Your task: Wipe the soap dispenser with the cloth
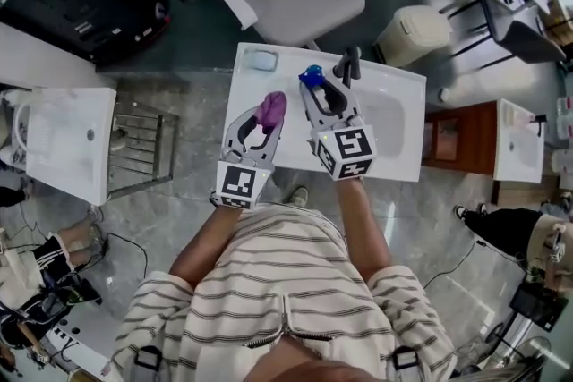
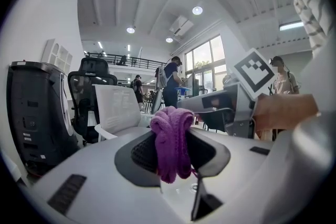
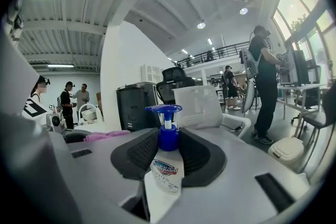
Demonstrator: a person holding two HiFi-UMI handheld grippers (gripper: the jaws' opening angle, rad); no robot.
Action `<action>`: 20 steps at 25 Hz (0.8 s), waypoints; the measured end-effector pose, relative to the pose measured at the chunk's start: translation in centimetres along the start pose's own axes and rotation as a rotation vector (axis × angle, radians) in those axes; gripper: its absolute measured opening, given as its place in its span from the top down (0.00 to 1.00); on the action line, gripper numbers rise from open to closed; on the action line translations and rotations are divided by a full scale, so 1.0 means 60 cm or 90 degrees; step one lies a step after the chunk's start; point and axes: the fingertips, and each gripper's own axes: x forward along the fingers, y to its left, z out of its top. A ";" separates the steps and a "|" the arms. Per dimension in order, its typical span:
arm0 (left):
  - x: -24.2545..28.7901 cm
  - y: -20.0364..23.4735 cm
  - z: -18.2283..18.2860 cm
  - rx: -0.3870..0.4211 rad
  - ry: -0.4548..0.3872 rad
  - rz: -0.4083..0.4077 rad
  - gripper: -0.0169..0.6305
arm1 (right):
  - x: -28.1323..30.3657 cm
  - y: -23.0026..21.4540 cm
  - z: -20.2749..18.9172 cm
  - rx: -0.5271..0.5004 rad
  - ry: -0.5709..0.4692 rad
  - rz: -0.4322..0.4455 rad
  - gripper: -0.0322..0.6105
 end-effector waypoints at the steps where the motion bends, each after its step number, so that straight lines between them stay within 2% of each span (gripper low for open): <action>1: 0.000 -0.004 0.003 0.002 -0.001 -0.002 0.77 | -0.007 0.002 0.004 0.001 -0.002 0.001 0.74; 12: -0.006 -0.030 0.032 0.032 -0.023 -0.005 0.77 | -0.039 0.026 0.039 -0.012 -0.027 0.020 0.74; 20: -0.004 -0.042 0.042 0.041 -0.027 -0.008 0.77 | -0.046 0.027 0.049 -0.017 -0.028 0.014 0.74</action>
